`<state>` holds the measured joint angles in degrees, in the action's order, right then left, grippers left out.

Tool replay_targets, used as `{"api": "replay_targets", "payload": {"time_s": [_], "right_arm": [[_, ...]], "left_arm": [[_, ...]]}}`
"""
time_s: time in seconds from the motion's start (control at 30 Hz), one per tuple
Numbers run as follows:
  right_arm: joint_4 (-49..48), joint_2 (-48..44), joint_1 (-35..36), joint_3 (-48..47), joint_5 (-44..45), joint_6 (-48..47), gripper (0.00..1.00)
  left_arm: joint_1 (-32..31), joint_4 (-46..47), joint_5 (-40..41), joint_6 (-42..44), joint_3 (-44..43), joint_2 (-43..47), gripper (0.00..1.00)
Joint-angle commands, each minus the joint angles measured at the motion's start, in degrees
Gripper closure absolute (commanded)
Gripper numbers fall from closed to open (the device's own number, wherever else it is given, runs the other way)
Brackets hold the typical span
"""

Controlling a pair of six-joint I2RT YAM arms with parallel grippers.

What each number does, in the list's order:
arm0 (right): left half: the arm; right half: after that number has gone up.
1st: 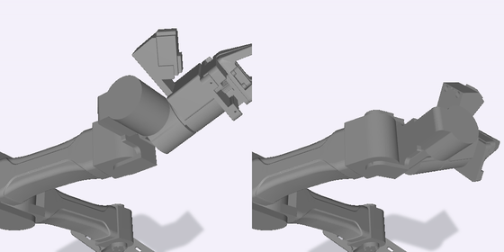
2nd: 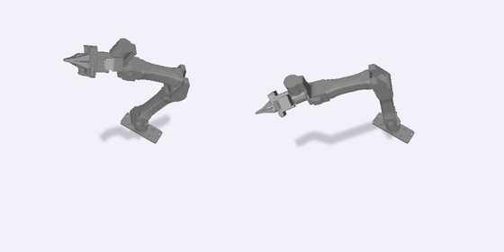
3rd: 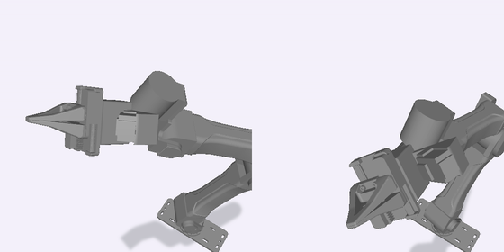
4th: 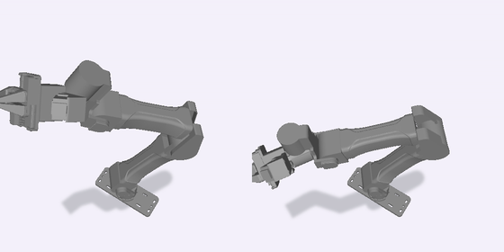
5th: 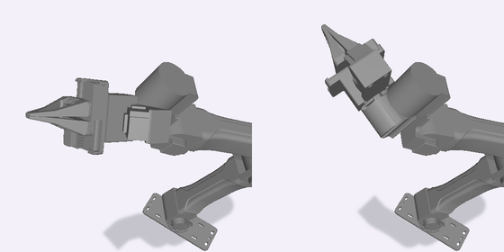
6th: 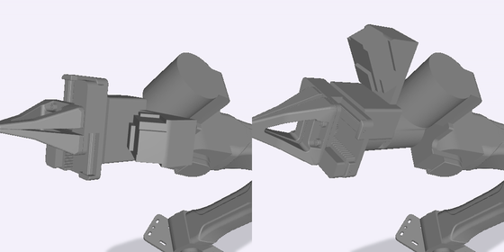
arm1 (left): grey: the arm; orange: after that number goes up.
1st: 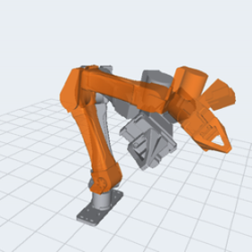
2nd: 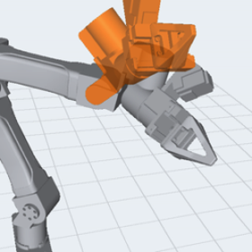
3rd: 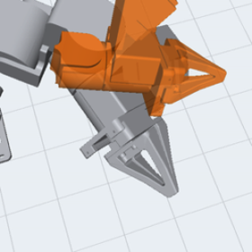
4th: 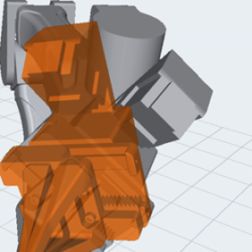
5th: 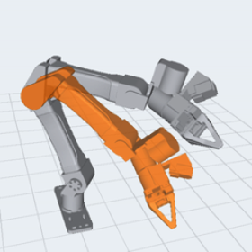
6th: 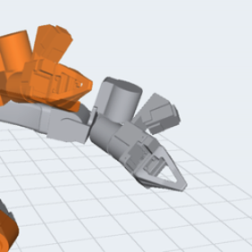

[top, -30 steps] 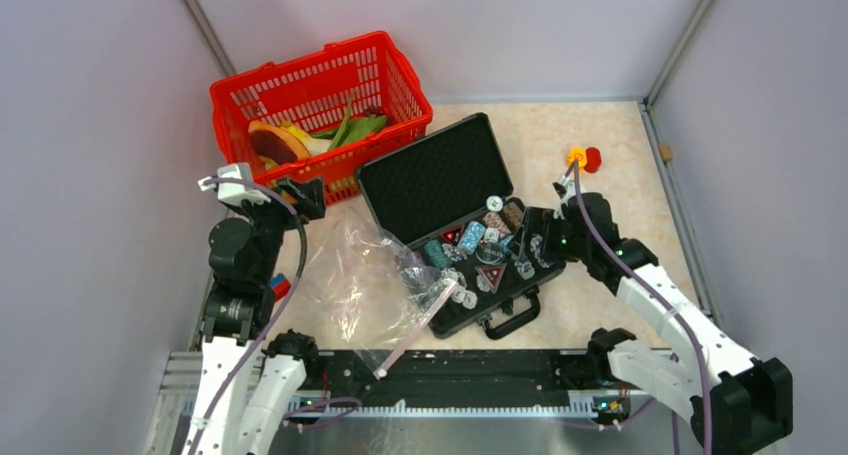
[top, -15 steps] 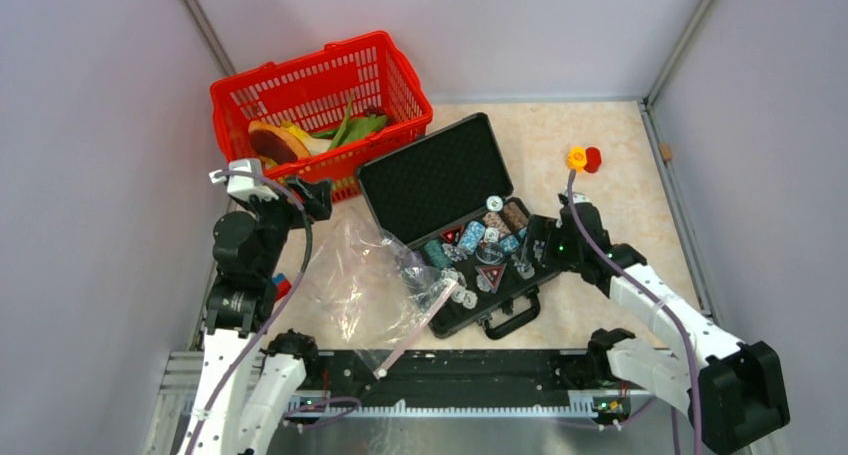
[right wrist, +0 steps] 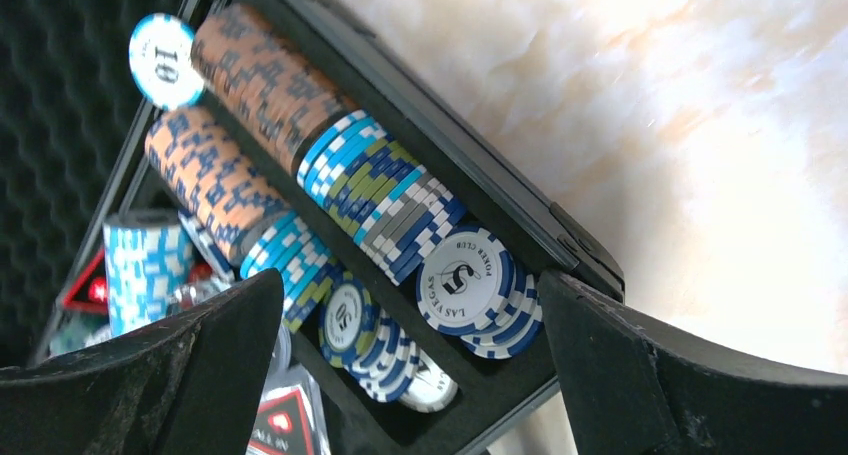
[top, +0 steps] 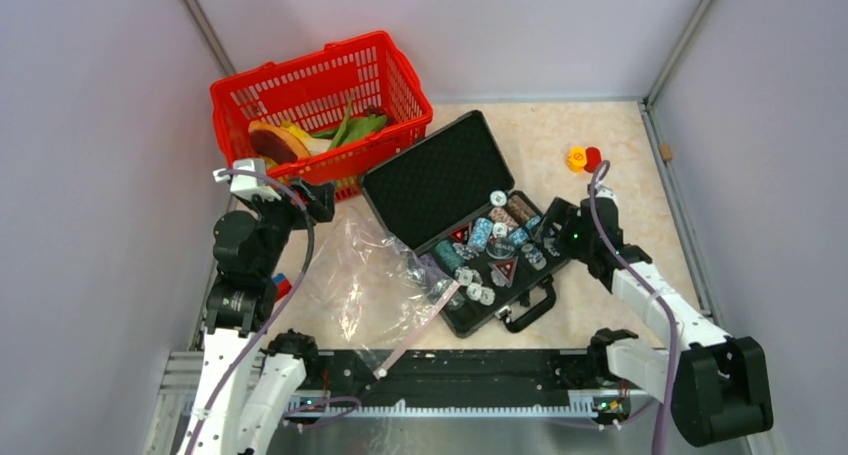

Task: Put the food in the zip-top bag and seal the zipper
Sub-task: Move the distractor to the center of the board.

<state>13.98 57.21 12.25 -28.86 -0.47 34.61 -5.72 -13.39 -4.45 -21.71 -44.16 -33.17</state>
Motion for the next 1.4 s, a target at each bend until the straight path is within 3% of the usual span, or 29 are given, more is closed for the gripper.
{"api": "replay_targets", "payload": {"time_s": [0.0,0.37,0.5,0.6,0.73,0.8,0.97,1.1,1.2,1.37], "right_arm": [[-4.37,3.71,-4.09,1.25,14.02,-1.30,0.01],[-15.61,19.65,-27.42,-5.80,3.20,-2.32,0.01],[-13.11,23.83,-33.49,-12.32,-0.15,-2.66,0.01],[-9.42,23.23,-34.90,-17.71,-7.29,-5.81,0.01],[-6.88,15.47,-33.91,-20.17,-25.76,-7.95,0.01],[-5.61,8.45,-30.25,-19.79,-29.32,-8.58,0.01],[-2.43,-1.49,-13.42,-15.96,-30.53,-7.44,0.01],[-3.88,-7.96,6.34,-6.75,-25.91,-4.07,0.01],[-5.96,-9.87,20.09,-0.88,-21.85,0.23,0.01],[-12.00,-5.74,35.00,3.71,-15.92,5.44,0.01]], "left_arm": [[0.18,1.18,-2.99,0.91,-2.11,-0.27,0.01],[0.18,-0.98,-10.49,3.05,-3.13,-2.30,0.01],[0.18,-1.65,-12.01,3.32,-3.14,-2.78,0.01],[0.18,-3.10,-12.40,4.25,-3.39,-3.22,0.01],[0.18,-3.71,-11.27,5.01,-3.03,-3.67,0.01],[0.18,-2.93,-11.05,4.58,-2.50,-4.14,0.01],[0.18,-1.25,-10.81,3.19,-2.42,-5.81,0.01],[0.18,-1.97,-9.26,3.86,-3.50,-6.03,0.01],[0.18,-2.76,-7.83,5.32,-4.00,-5.65,0.01],[0.18,-2.43,-5.87,6.16,-4.59,-6.16,0.01]]}}
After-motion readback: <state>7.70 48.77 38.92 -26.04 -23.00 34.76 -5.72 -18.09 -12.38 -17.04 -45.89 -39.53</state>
